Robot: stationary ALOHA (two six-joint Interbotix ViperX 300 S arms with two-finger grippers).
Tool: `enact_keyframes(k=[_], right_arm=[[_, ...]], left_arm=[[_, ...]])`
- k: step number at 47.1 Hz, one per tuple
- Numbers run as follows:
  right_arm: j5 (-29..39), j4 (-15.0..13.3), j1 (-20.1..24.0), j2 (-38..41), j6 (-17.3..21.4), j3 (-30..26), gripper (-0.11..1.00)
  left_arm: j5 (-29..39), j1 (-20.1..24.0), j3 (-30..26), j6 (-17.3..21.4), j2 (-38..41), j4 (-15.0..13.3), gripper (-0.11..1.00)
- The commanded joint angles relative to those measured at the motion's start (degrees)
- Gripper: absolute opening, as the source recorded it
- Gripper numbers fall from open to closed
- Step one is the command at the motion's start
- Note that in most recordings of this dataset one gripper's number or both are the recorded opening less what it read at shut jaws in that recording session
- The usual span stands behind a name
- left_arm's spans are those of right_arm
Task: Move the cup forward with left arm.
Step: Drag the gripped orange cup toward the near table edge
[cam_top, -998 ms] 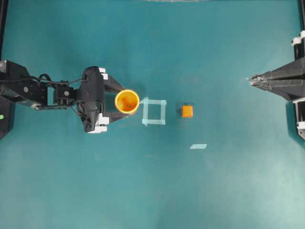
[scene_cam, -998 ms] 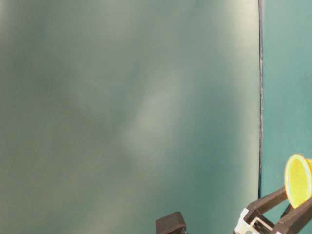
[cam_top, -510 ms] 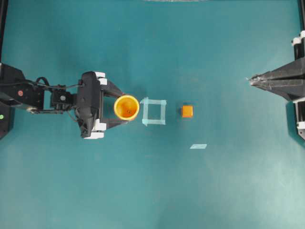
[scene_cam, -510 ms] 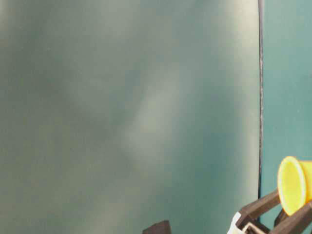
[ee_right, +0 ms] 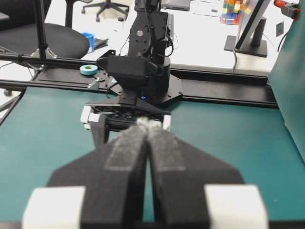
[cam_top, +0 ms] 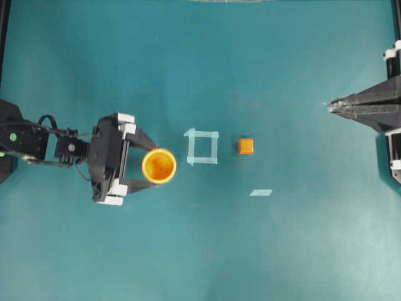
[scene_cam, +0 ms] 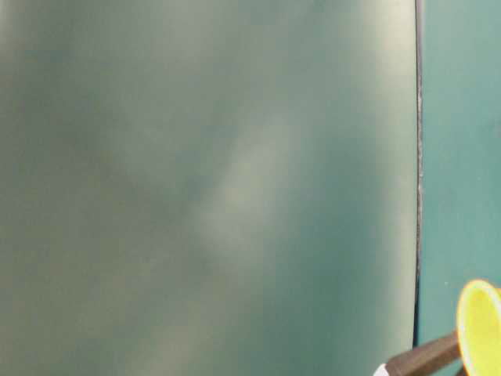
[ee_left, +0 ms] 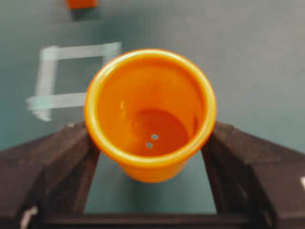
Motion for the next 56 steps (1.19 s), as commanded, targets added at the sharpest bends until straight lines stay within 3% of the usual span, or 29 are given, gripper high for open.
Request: enact_keyframes(k=[1, 24, 56], right_arm=[[-0.2, -0.1, 0.0, 0.4, 0.1, -1.8, -0.01], [-0.2, -0.1, 0.0, 0.4, 0.1, -1.8, -0.01], [-0.1, -0.1, 0.0, 0.4, 0.3, -1.8, -0.01]], left_arm=[[-0.3, -1.8, -0.6, 0.0, -1.3, -0.2, 0.69], [1.8, -14.2, -1.9, -0.1, -1.2, -0.4, 0.69], [7.2, -27.5, -6.7, 0.3, -0.4, -0.4, 0.69]])
